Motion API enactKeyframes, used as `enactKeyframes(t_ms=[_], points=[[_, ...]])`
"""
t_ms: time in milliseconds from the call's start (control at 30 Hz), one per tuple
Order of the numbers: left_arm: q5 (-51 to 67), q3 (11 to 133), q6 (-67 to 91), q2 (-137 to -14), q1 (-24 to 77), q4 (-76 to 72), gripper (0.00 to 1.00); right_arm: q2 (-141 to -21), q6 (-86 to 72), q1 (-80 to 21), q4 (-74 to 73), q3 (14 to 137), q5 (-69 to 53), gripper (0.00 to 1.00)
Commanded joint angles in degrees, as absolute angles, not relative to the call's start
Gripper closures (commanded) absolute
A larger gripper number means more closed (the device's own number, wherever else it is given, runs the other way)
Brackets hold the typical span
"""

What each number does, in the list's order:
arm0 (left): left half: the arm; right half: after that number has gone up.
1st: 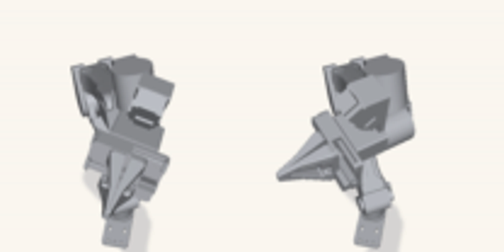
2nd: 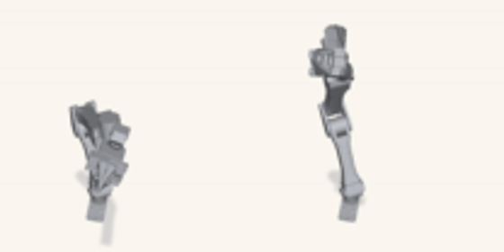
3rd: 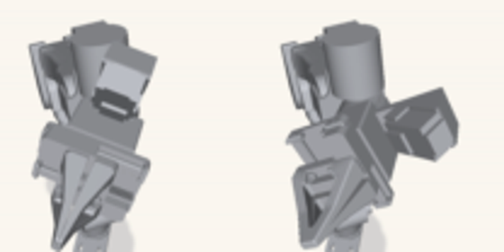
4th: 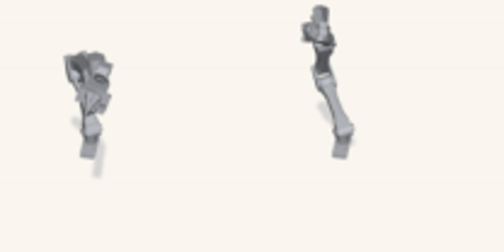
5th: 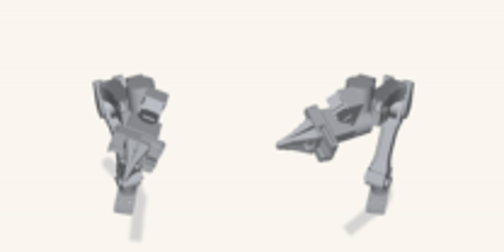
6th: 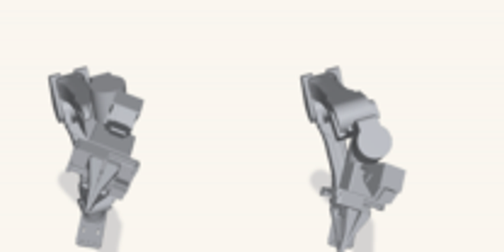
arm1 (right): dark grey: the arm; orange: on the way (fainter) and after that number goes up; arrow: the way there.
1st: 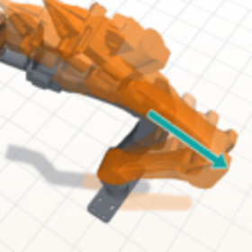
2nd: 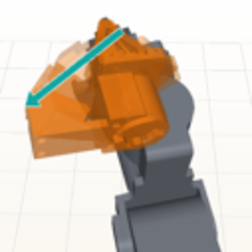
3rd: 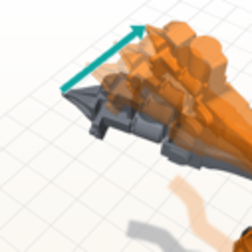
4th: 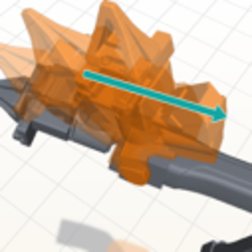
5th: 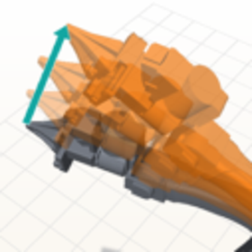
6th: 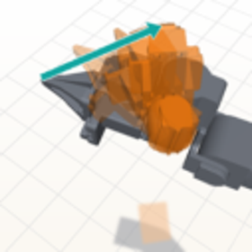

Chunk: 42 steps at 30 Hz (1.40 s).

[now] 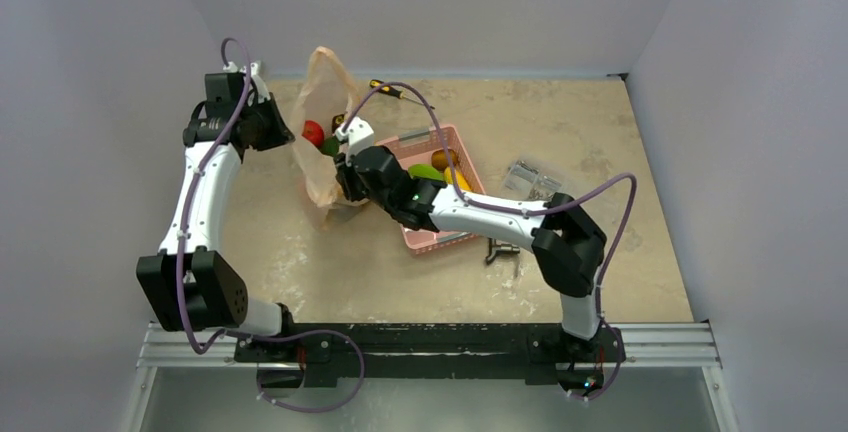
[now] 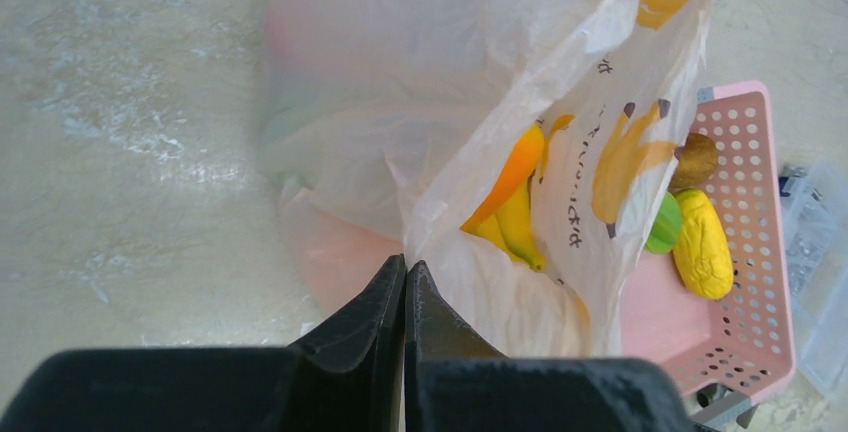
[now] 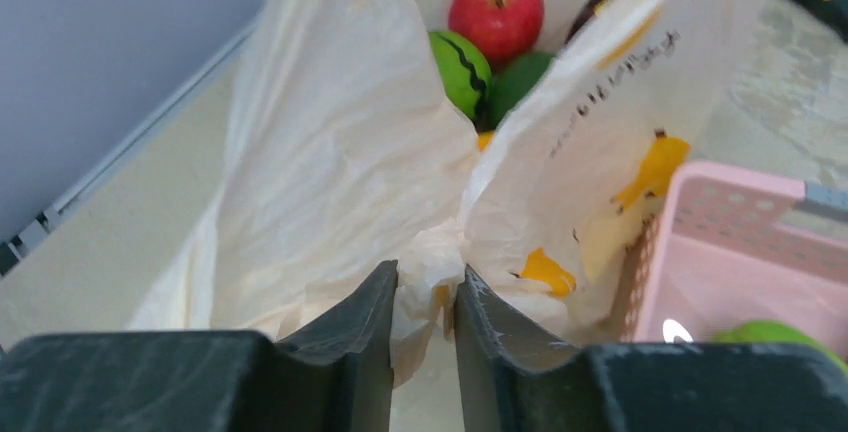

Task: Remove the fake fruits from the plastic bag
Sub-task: Adjust the plastic bag at the center of the board.

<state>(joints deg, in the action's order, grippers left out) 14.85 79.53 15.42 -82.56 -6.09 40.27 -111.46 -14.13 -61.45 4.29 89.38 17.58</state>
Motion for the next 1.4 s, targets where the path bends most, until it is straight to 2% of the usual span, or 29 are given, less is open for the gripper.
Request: enactKeyframes(t_ms=[0, 67, 200, 333, 367, 500, 567, 633, 667, 800, 867, 900, 967, 1033, 1100, 1167, 1233, 1333, 1367], points=[[8.15, 77.47, 15.14, -78.07, -6.22, 36.90, 1.00, -105.11, -18.80, -61.35, 9.64, 80.90, 17.62, 0.82], [7.01, 77.26, 15.03, -77.57, -6.64, 36.61, 1.00, -102.92, -21.90, -61.34, 12.09, 75.72, 16.71, 0.89], [7.12, 76.38, 15.61, -76.67, -7.46, 35.62, 1.00, -98.78, -27.67, -61.34, 25.57, 64.32, 11.01, 0.89], [10.72, 75.89, 17.57, -76.46, -7.17, 35.66, 1.00, -99.27, -29.55, -61.42, 31.24, 63.76, 9.23, 0.89], [10.58, 75.78, 18.34, -76.05, -7.01, 36.22, 0.96, -99.65, -29.65, -61.41, 31.59, 64.40, 9.16, 0.89], [11.66, 74.28, 22.69, -72.67, -7.02, 39.63, 0.50, -99.78, -31.23, -61.44, 32.56, 66.03, 11.19, 0.92], [13.03, 72.86, 26.06, -70.38, -7.11, 41.43, 0.34, -99.91, -31.00, -61.43, 32.61, 66.82, 11.74, 0.92], [17.13, 69.73, 29.36, -67.60, -7.09, 40.46, 0.07, -100.30, -30.71, -61.44, 32.55, 67.75, 11.78, 0.91], [18.98, 67.50, 31.08, -66.25, -7.10, 39.24, 0.01, -100.43, -30.23, -61.44, 33.02, 67.87, 12.12, 0.91], [25.00, 61.43, 36.06, -64.36, -7.07, 35.13, 0.00, -100.90, -29.96, -61.44, 34.00, 67.75, 12.67, 0.91], [26.31, 60.65, 36.91, -65.55, -7.10, 34.87, 0.06, -100.89, -30.06, -61.44, 35.41, 67.16, 12.91, 0.90], [26.68, 60.15, 37.39, -66.09, -7.17, 34.01, 0.12, -101.08, -29.76, -61.44, 35.72, 67.26, 12.93, 0.90], [28.34, 58.11, 39.17, -66.34, -7.91, 30.33, 0.33, -101.70, -28.35, -61.39, 34.87, 68.30, 13.13, 0.90], [31.50, 55.90, 40.75, -66.18, -9.09, 25.31, 0.54, -101.33, -26.08, -61.43, 33.82, 68.80, 12.96, 0.85], [35.72, 56.23, 40.41, -67.13, -10.68, 22.17, 0.64, -100.23, -21.98, -61.44, 31.82, 68.92, 11.60, 0.70], [40.49, 57.54, 39.06, -68.73, -12.26, 20.92, 0.78, -99.34, -15.67, -61.15, 28.33, 70.06, 9.60, 0.55], [43.17, 58.64, 37.20, -70.19, -13.16, 20.24, 0.88, -98.64, -7.99, -60.61, 24.94, 71.47, 3.95, 0.41], [46.61, 59.50, 34.49, -71.35, -13.96, 19.42, 1.00, -97.31, 2.45, -60.47, 20.38, 73.57, 0.87, 0.21], [46.96, 59.40, 33.49, -71.06, -14.05, 18.95, 1.00, -96.85, 4.84, -60.47, 19.06, 74.27, 0.30, 0.16]])
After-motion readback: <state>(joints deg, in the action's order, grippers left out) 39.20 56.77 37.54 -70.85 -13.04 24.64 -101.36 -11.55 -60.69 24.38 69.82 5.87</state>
